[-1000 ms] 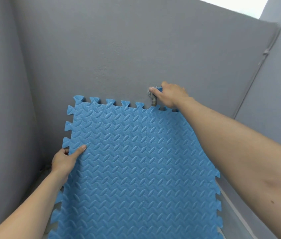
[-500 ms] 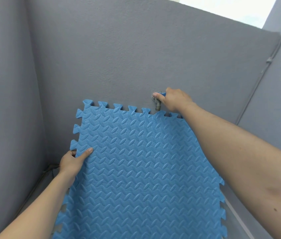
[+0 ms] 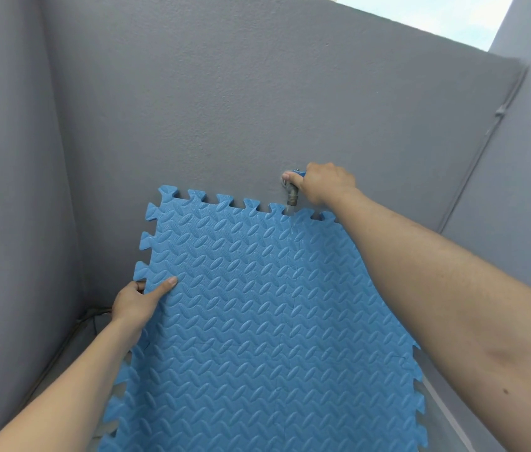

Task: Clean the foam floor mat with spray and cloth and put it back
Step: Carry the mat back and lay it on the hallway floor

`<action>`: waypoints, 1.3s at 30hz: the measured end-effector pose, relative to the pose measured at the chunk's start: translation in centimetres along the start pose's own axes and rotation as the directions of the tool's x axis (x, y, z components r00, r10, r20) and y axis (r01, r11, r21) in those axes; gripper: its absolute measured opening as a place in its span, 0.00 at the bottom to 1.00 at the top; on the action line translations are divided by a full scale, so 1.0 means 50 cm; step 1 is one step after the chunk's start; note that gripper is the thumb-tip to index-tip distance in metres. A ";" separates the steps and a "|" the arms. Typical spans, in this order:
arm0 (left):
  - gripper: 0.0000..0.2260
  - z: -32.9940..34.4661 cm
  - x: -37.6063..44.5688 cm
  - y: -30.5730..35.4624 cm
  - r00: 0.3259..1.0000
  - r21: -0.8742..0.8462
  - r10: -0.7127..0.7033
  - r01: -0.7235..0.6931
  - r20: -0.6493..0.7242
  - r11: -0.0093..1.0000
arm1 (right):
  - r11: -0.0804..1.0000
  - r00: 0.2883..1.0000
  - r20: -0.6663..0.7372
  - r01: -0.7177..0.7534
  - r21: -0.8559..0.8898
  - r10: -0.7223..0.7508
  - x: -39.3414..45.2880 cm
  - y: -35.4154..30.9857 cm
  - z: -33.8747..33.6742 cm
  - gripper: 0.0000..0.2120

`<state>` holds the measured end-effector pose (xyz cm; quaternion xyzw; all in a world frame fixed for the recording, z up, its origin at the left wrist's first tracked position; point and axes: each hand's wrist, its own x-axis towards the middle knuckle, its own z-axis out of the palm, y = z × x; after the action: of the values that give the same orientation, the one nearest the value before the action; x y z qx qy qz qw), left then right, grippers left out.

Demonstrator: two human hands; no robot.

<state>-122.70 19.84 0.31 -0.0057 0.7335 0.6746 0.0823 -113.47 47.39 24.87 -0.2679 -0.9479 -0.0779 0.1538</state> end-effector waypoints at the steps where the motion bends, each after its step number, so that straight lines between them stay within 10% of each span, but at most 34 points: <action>1: 0.26 0.004 -0.004 0.002 1.000 0.001 0.001 -0.001 0.004 1.000 | 1.000 1.000 0.003 0.000 -0.006 0.000 0.000 -0.002 -0.002 0.33; 17: 0.33 0.109 -0.043 -0.001 0.998 -0.025 -0.028 0.029 0.054 0.999 | 0.999 1.000 -0.011 0.010 -0.031 -0.011 0.001 0.006 0.003 0.33; 39: 0.23 -0.188 -0.014 0.031 0.968 -0.101 0.038 -0.065 -0.247 0.993 | 0.998 0.998 -0.051 0.030 -0.052 -0.033 -0.005 0.008 0.009 0.30</action>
<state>-123.25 10.59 2.66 -0.0742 0.7004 0.7093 -0.0268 -113.18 47.72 24.42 -0.2548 -0.9454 -0.1115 0.1699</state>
